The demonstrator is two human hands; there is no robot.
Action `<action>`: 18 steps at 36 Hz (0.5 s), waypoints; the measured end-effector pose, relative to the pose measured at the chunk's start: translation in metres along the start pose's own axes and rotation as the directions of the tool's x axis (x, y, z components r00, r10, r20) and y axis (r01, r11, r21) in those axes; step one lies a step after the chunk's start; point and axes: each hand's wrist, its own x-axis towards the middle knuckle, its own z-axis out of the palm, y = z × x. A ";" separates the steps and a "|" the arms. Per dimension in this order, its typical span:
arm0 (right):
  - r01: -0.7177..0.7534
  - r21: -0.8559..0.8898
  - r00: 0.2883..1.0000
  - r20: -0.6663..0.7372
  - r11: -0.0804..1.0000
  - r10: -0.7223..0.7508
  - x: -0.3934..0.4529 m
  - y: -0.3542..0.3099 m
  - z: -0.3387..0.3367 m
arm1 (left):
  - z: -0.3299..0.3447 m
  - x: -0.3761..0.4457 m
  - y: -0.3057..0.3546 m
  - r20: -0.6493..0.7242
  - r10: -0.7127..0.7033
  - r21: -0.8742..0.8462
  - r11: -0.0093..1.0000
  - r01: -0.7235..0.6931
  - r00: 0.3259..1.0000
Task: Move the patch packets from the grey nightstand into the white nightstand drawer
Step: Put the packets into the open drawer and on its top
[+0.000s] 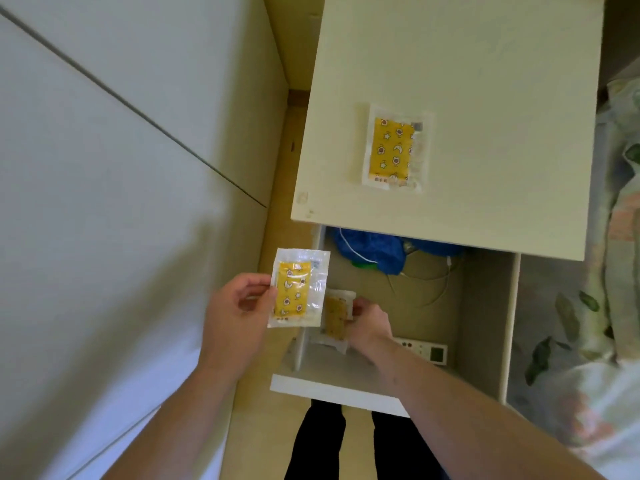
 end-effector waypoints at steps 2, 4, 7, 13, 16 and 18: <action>-0.012 -0.007 1.000 0.023 1.000 0.012 0.000 -0.002 0.004 | 0.003 0.000 -0.003 -0.008 -0.012 -0.044 0.999 0.012 1.000; -0.013 -0.029 1.000 0.019 1.000 0.014 -0.007 -0.003 0.001 | 0.006 -0.003 -0.005 0.000 -0.022 -0.065 0.998 0.022 1.000; 0.004 -0.104 1.000 0.025 0.995 -0.002 -0.024 -0.002 -0.012 | 0.011 -0.009 -0.004 0.025 -0.039 -0.058 0.997 0.041 0.999; -0.200 0.575 0.974 0.204 0.793 0.097 -0.040 0.014 -0.033 | 0.028 -0.018 0.001 0.127 -0.056 -0.001 0.998 0.057 0.990; -0.233 0.699 0.949 0.315 0.677 0.001 -0.057 0.011 -0.046 | 0.040 -0.021 0.003 0.179 -0.071 0.096 0.994 0.054 0.981; -0.183 0.693 0.949 0.310 0.697 -0.059 -0.060 0.014 -0.049 | 0.048 -0.024 0.006 0.203 -0.073 0.151 0.988 0.042 0.976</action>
